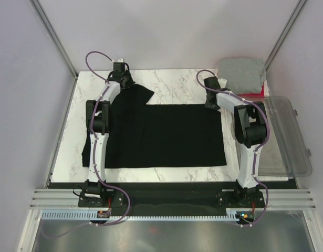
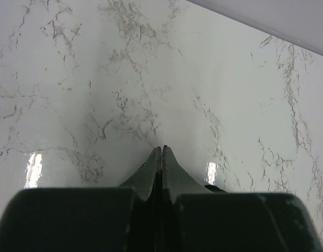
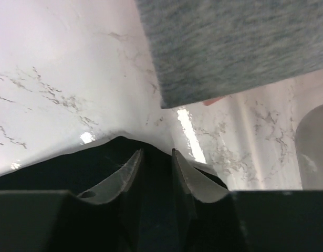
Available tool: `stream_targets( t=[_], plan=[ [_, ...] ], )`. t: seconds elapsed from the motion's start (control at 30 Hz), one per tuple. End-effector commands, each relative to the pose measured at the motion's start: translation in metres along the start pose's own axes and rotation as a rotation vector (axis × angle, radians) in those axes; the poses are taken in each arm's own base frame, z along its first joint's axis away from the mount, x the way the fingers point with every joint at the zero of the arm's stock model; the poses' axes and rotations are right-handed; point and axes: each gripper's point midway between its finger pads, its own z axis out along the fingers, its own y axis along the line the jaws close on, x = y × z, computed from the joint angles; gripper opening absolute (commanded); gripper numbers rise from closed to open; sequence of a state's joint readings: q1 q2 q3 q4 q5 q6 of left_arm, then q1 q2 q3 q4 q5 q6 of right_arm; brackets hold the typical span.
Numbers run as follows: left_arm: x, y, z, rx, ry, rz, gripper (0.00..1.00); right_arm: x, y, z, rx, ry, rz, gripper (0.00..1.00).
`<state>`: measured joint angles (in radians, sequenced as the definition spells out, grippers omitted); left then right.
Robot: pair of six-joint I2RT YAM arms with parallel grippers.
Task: Fold and stack the t-shirts
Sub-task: Fold the tshirt
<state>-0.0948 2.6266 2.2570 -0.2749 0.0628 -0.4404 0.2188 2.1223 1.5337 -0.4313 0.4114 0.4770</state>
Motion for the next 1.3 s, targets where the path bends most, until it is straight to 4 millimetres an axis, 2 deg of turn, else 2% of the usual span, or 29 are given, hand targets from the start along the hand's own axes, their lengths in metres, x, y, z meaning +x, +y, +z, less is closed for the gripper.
stream_targets(
  t=[0.0, 0.1, 0.2, 0.23, 0.27, 0.33, 0.37, 0.4, 0.43, 0.47, 0.53, 0.57, 0.6, 0.63, 0.67, 0.7, 0.73, 0.77, 0.8, 0.83, 0.87, 0.9, 0.93, 1.0, 1.1, 1.13, 1.2, 1.23, 1.27],
  plan=[
    [-0.017, -0.002, -0.016, -0.007, -0.019, -0.018, 0.02, -0.002, 0.006, 0.000, -0.039, -0.022, 0.014, 0.33],
    [-0.018, -0.001, -0.016, -0.018, -0.019, -0.015, 0.02, 0.000, 0.010, -0.003, -0.068, -0.020, 0.026, 0.19],
    [-0.017, 0.002, -0.025, -0.063, -0.005, -0.004, 0.02, -0.004, 0.014, -0.011, -0.104, -0.022, 0.033, 0.03],
    [-0.031, -0.004, -0.041, -0.058, -0.023, -0.012, 0.02, -0.006, 0.015, -0.015, -0.112, -0.024, 0.034, 0.00],
    [-0.026, -0.003, -0.048, -0.067, -0.002, -0.016, 0.02, -0.008, 0.015, -0.018, -0.117, -0.028, 0.033, 0.00],
    [-0.040, -0.007, -0.071, -0.079, -0.032, -0.034, 0.02, -0.017, 0.015, -0.031, -0.136, -0.048, 0.038, 0.00],
    [-0.054, -0.016, -0.096, -0.063, -0.057, -0.038, 0.02, -0.021, 0.015, -0.036, -0.139, -0.056, 0.037, 0.00],
    [-0.059, -0.021, -0.108, -0.051, -0.067, -0.042, 0.02, -0.027, 0.014, -0.043, -0.147, -0.068, 0.045, 0.00],
    [-0.051, -0.019, -0.117, -0.057, -0.046, -0.045, 0.02, -0.027, 0.012, -0.047, -0.148, -0.065, 0.041, 0.00],
    [-0.070, -0.029, -0.147, -0.040, -0.089, -0.052, 0.02, -0.031, 0.012, -0.055, -0.156, -0.074, 0.042, 0.00],
    [-0.070, -0.031, -0.172, -0.041, -0.098, -0.076, 0.02, -0.029, 0.014, -0.062, -0.185, -0.060, 0.043, 0.00],
    [-0.048, -0.020, -0.178, -0.068, -0.057, -0.085, 0.02, -0.027, 0.014, -0.067, -0.193, -0.060, 0.043, 0.00],
    [-0.060, -0.029, -0.205, -0.042, -0.099, -0.093, 0.02, -0.022, 0.017, -0.071, -0.206, -0.053, 0.033, 0.00],
    [-0.038, -0.020, -0.208, -0.062, -0.058, -0.097, 0.02, -0.012, 0.015, -0.072, -0.208, -0.031, 0.024, 0.00],
    [-0.032, -0.018, -0.217, -0.062, -0.054, -0.098, 0.02, -0.013, 0.014, -0.083, -0.221, -0.043, 0.029, 0.00],
    [-0.040, -0.023, -0.241, -0.047, -0.093, -0.100, 0.02, -0.007, 0.015, -0.088, -0.228, -0.039, 0.026, 0.00],
    [-0.037, -0.020, -0.251, -0.053, -0.098, -0.104, 0.02, 0.006, 0.010, -0.089, -0.225, -0.024, 0.017, 0.00],
    [-0.017, -0.010, -0.256, -0.077, -0.073, -0.104, 0.02, 0.002, 0.008, -0.103, -0.241, -0.052, 0.025, 0.00],
    [-0.025, -0.014, -0.281, -0.060, -0.122, -0.115, 0.02, 0.007, 0.008, -0.108, -0.249, -0.055, 0.019, 0.00],
    [-0.008, -0.005, -0.287, -0.078, -0.108, -0.118, 0.02, 0.020, 0.005, -0.108, -0.253, -0.045, 0.011, 0.00],
    [-0.004, -0.002, -0.297, -0.080, -0.116, -0.128, 0.02, 0.019, 0.004, -0.120, -0.271, -0.067, 0.012, 0.00],
    [-0.012, -0.008, -0.322, -0.054, -0.174, -0.135, 0.02, 0.022, 0.004, -0.123, -0.279, -0.075, 0.008, 0.00],
    [0.006, 0.002, -0.324, -0.073, -0.154, -0.140, 0.02, 0.034, -0.001, -0.122, -0.272, -0.061, -0.001, 0.00],
    [0.014, 0.005, -0.341, -0.069, -0.170, -0.153, 0.02, 0.034, -0.005, -0.133, -0.285, -0.082, 0.002, 0.00],
    [0.035, 0.014, -0.368, -0.064, -0.190, -0.176, 0.02, 0.043, -0.013, -0.140, -0.279, -0.089, -0.002, 0.00],
    [0.048, 0.019, -0.377, -0.062, -0.195, -0.181, 0.02, 0.049, -0.019, -0.138, -0.267, -0.082, -0.003, 0.00],
    [0.061, 0.027, -0.384, -0.074, -0.198, -0.193, 0.02, 0.052, -0.026, -0.142, -0.257, -0.095, -0.001, 0.00],
    [0.075, 0.036, -0.385, -0.095, -0.184, -0.194, 0.02, 0.057, -0.031, -0.143, -0.250, -0.093, -0.003, 0.00],
    [0.079, 0.039, -0.394, -0.101, -0.196, -0.193, 0.02, 0.061, -0.034, -0.143, -0.246, -0.090, -0.005, 0.00]
  ],
)
